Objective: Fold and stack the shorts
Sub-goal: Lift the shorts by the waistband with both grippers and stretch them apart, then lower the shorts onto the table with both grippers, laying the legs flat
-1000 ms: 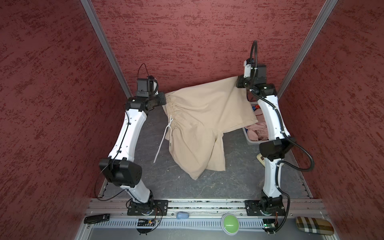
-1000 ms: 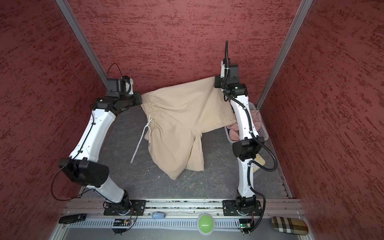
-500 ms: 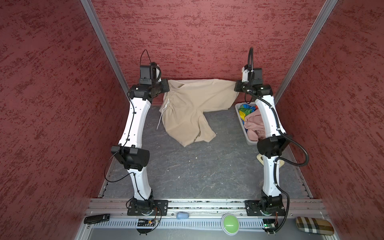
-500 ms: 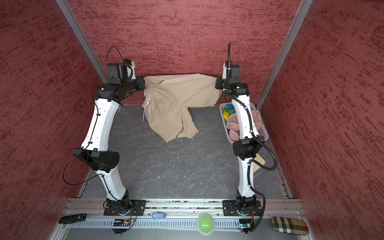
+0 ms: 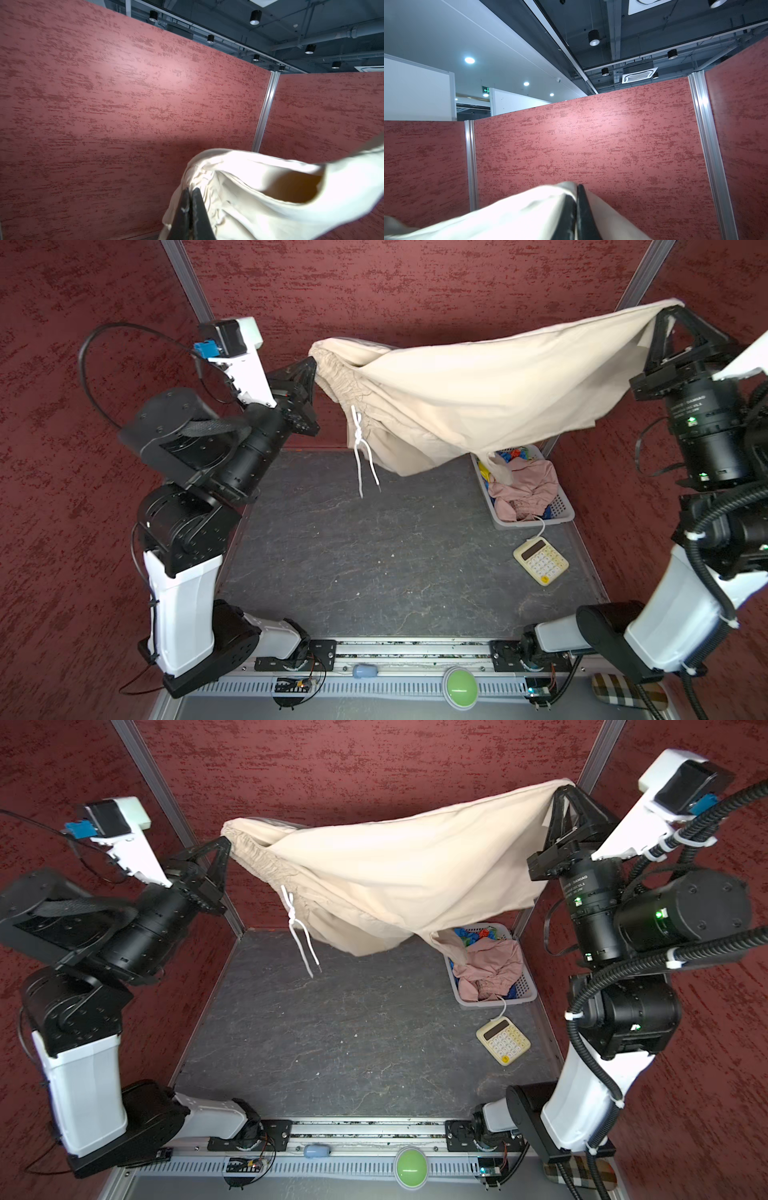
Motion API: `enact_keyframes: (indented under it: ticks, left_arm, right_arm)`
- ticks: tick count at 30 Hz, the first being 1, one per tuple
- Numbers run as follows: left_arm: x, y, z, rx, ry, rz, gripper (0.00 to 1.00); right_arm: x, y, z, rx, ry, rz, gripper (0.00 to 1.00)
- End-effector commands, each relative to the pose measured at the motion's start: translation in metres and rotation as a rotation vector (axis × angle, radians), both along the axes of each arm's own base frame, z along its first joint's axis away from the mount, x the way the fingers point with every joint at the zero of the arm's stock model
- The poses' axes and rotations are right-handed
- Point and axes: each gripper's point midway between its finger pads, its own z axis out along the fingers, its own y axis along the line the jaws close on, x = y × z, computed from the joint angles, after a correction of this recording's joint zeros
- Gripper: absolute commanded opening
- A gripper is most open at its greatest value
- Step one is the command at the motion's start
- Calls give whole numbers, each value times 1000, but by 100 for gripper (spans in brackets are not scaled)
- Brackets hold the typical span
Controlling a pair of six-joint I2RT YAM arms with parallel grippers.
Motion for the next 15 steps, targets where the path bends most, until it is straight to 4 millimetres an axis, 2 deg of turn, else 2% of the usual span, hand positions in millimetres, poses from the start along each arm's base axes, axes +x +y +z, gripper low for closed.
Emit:
enact_keyframes:
  ticks: [1,4,7,9,11,15]
  left_arm:
    - [23,1,-11,35,30,96,0]
    - [49,4,-31,80,91,146,0]
    - [93,18,-78,68,252,153,0]
    - [126,32,-123,45,378,162,0]
    - [161,47,-180,52,500,193,0]
    - [217,75,-296,66,752,227,0]
  right_arm:
    - [112,-4,-69,-31,254,-33,0]
    - [168,-4,-110,-28,368,-24,0]
    - [233,-1,-172,-27,518,-4,0]
    - [277,4,-222,-23,618,22,0]
    - [317,14,-276,-21,713,62,0]
    - [371,47,-365,-99,845,59,0]
